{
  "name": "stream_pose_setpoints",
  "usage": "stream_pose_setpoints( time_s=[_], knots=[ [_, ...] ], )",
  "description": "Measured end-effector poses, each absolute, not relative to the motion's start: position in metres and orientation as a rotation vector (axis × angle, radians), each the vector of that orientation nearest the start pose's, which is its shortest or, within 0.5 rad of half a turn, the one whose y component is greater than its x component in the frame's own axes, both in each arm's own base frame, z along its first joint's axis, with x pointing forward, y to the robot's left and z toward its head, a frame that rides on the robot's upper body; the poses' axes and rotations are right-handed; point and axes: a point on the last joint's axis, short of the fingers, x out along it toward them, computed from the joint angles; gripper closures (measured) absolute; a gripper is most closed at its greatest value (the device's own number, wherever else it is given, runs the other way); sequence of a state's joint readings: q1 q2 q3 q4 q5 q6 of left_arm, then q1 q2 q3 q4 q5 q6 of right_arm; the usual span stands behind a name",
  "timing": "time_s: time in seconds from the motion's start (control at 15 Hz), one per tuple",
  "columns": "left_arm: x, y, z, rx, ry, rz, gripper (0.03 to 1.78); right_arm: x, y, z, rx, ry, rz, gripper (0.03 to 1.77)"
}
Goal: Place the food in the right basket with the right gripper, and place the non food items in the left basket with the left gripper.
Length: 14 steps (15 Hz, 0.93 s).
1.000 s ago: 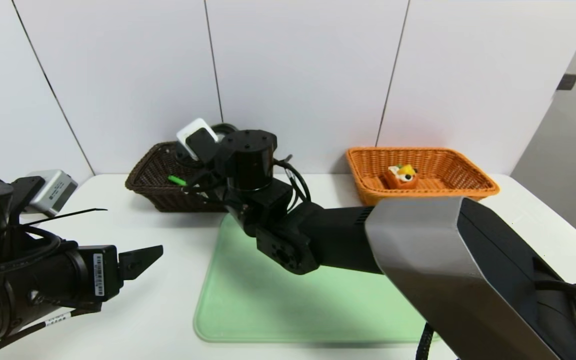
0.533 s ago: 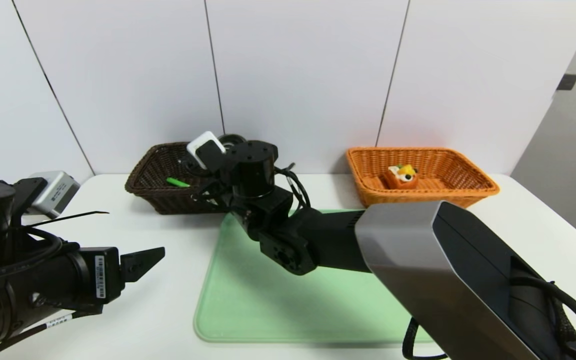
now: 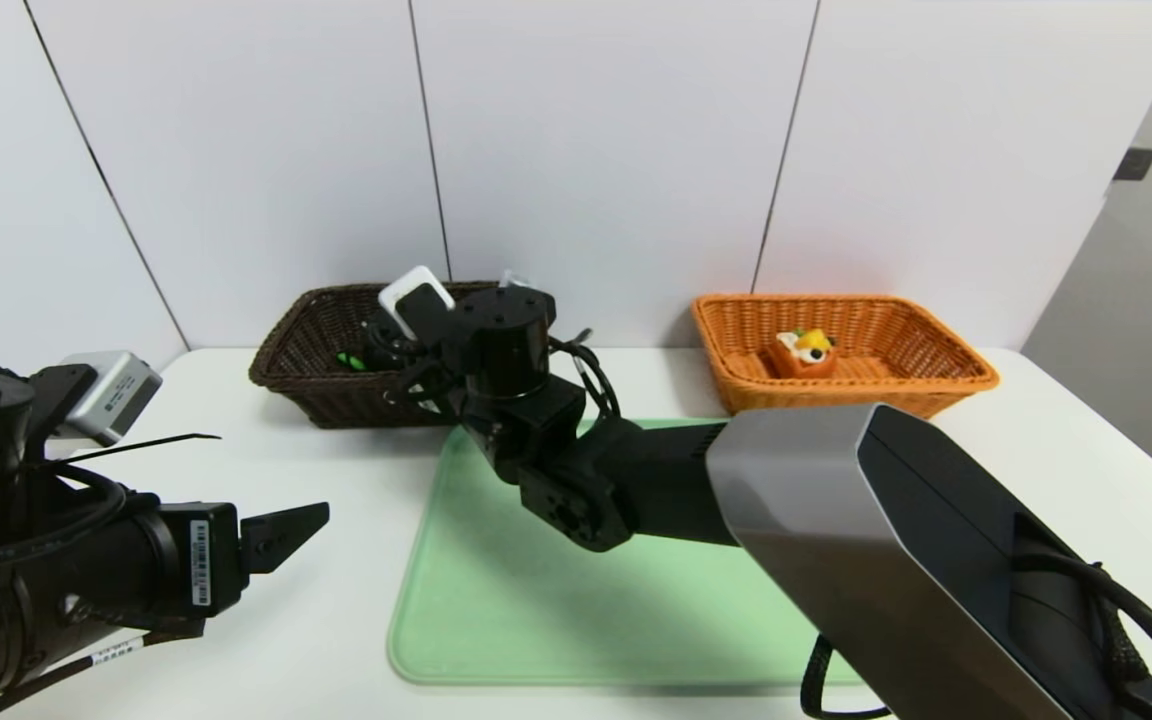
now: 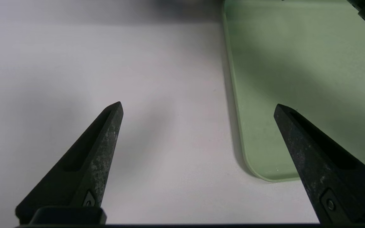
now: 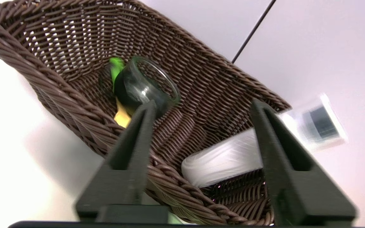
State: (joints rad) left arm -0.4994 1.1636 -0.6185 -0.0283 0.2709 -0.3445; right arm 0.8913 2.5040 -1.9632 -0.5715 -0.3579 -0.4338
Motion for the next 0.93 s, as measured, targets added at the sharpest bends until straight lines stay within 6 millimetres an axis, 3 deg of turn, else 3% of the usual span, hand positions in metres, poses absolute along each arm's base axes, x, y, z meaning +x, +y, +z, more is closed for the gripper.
stream_pose_setpoints(
  time_s=[0.13,0.27,0.47,0.6,0.73,0.8,0.93],
  knots=[
    [0.142,-0.07,0.199,-0.142,0.509,-0.136,0.12,0.338,0.406,0.165,-0.398,-0.151,0.5,0.56],
    [0.143,-0.071,0.204,-0.148,0.492,-0.137,0.12,0.332,0.401,0.187,-0.381,-0.175,0.47,0.45],
    [0.146,-0.073,0.22,-0.15,0.44,-0.15,0.12,0.321,0.378,0.244,-0.344,-0.253,0.408,0.34],
    [0.147,-0.073,0.23,-0.136,0.405,-0.16,0.12,0.323,0.343,0.287,-0.314,-0.309,0.331,0.28],
    [0.146,-0.072,0.237,-0.143,0.377,-0.17,0.12,0.337,0.3,0.316,-0.29,-0.336,0.235,0.24],
    [0.144,-0.071,0.24,-0.137,0.362,-0.176,0.12,0.346,0.279,0.322,-0.28,-0.331,0.19,0.22],
    [0.138,-0.068,0.244,-0.135,0.338,-0.182,0.12,0.365,0.245,0.316,-0.276,-0.246,0.13,0.19]
  ],
)
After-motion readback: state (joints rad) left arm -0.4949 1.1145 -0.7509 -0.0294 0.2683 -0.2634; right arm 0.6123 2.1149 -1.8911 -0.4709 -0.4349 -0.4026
